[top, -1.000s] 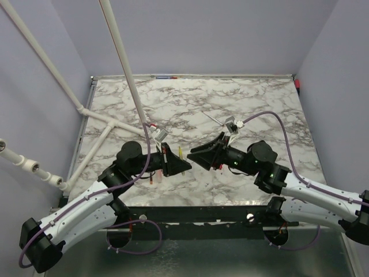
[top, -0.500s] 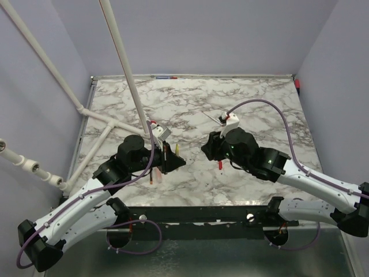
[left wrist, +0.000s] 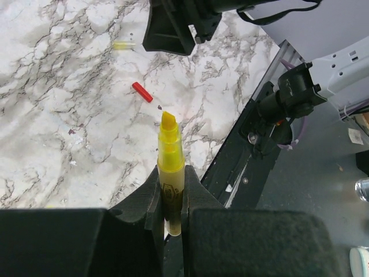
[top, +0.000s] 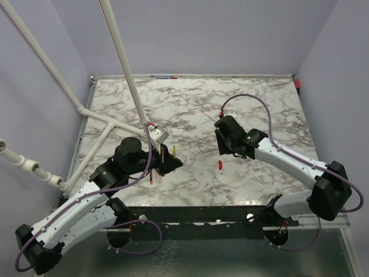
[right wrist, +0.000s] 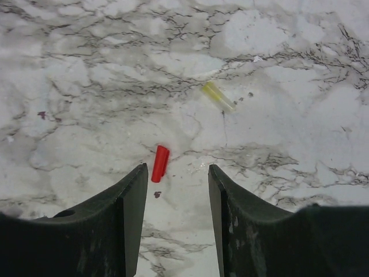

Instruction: Insert the pens into the pen caps

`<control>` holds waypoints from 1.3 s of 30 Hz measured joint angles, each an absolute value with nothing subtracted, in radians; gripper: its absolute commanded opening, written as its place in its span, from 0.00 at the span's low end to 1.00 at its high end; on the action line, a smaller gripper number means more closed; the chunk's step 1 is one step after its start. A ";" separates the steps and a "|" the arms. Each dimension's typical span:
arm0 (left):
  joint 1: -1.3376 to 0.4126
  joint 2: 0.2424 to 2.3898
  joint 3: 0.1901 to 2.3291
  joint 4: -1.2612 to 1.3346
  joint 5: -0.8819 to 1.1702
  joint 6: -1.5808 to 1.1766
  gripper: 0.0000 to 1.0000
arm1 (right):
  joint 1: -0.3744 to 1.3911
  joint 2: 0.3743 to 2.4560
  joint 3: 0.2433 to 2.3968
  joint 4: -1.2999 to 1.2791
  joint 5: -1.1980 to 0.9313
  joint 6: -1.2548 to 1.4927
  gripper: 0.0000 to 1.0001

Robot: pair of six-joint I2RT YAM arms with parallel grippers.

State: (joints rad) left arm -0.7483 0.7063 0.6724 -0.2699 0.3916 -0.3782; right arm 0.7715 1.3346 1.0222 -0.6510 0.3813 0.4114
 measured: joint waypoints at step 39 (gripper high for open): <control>-0.748 0.689 0.670 -0.272 0.389 -0.361 0.00 | 0.561 1.571 0.995 -0.569 0.352 1.277 0.60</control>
State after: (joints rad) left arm -0.7483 0.6888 0.6701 -0.2722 0.3893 -0.3607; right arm 0.5610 1.5715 0.9947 -0.5690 0.3523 1.2766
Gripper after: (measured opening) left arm 0.102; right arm 0.594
